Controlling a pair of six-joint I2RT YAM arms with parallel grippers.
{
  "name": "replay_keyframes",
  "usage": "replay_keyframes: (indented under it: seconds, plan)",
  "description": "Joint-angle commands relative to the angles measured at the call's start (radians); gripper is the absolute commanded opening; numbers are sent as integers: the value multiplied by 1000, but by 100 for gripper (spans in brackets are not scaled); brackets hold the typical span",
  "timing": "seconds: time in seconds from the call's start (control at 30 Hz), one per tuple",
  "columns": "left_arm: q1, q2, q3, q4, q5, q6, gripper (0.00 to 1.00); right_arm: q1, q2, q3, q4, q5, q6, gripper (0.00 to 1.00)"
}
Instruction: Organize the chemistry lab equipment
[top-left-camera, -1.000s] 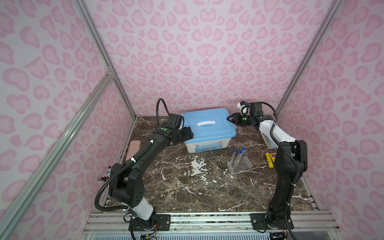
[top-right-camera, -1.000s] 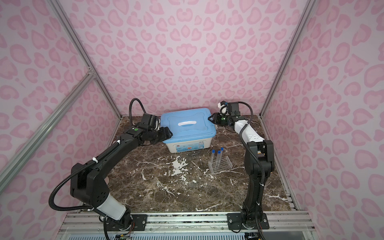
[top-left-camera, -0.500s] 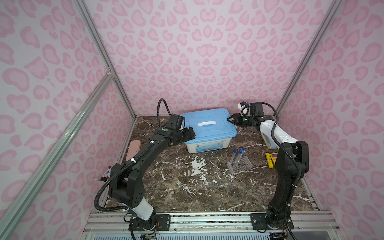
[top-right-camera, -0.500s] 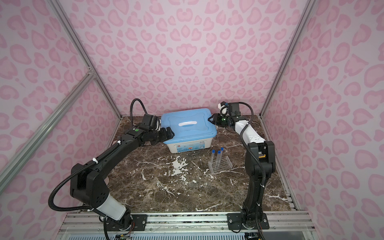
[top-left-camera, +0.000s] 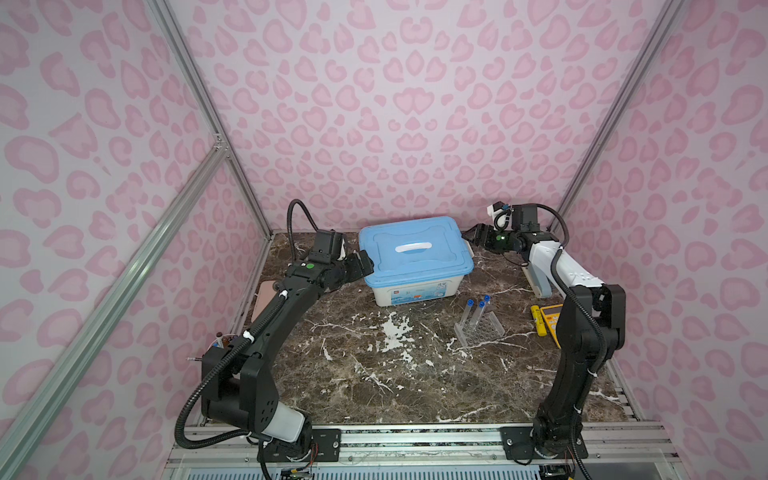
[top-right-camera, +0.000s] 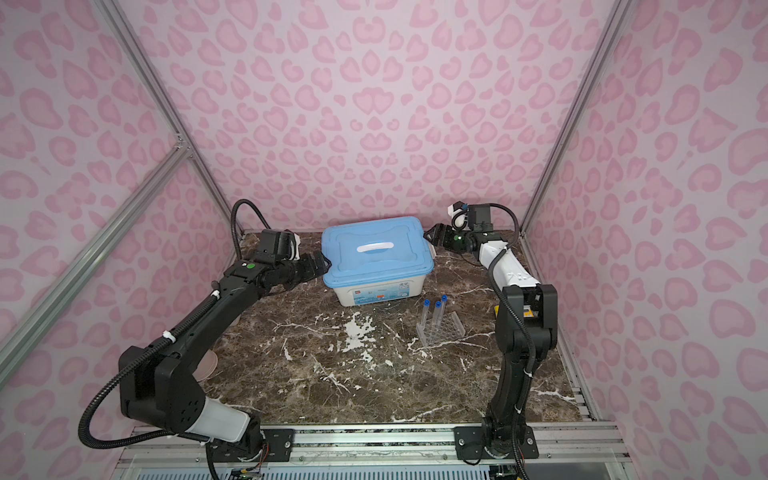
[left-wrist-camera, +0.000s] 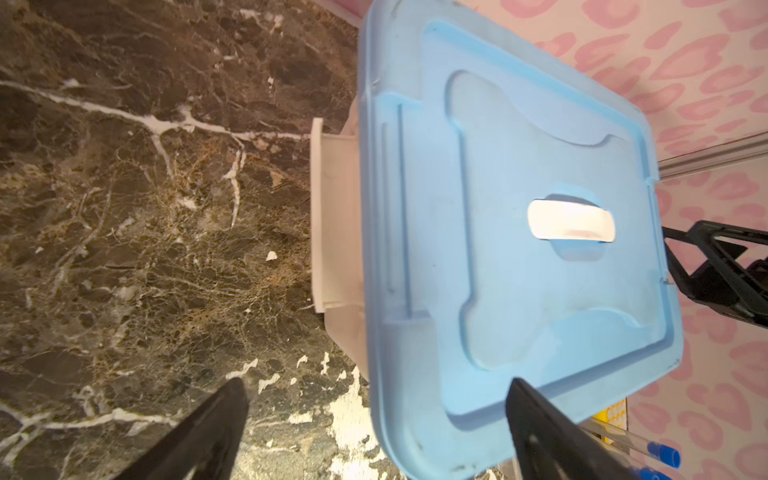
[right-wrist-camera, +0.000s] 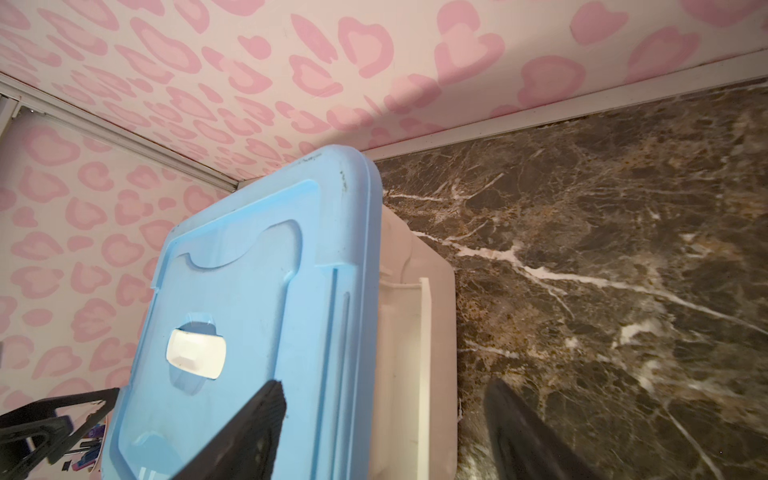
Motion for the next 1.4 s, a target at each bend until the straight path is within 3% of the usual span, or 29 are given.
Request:
replay_keyframes:
  seconds: [0.0, 0.27, 0.57, 0.77, 0.93, 1.37]
  plan:
    - [26, 21, -8, 78, 102, 33, 98, 1, 13, -20, 34, -41, 13, 80]
    - [51, 80, -3, 179, 222, 49, 98, -1, 24, -75, 118, -98, 78, 82]
    - [87, 122, -75, 351, 375, -23, 99, -3, 29, -116, 214, -154, 151, 79]
    - [89, 140, -92, 418, 414, -65, 100, -2, 21, -142, 283, -169, 207, 72]
    - [89, 146, -110, 480, 442, -106, 93, -2, 6, -193, 313, -167, 232, 66]
    - [89, 111, -131, 565, 467, -171, 82, 5, -53, -194, 233, -102, 159, 57]
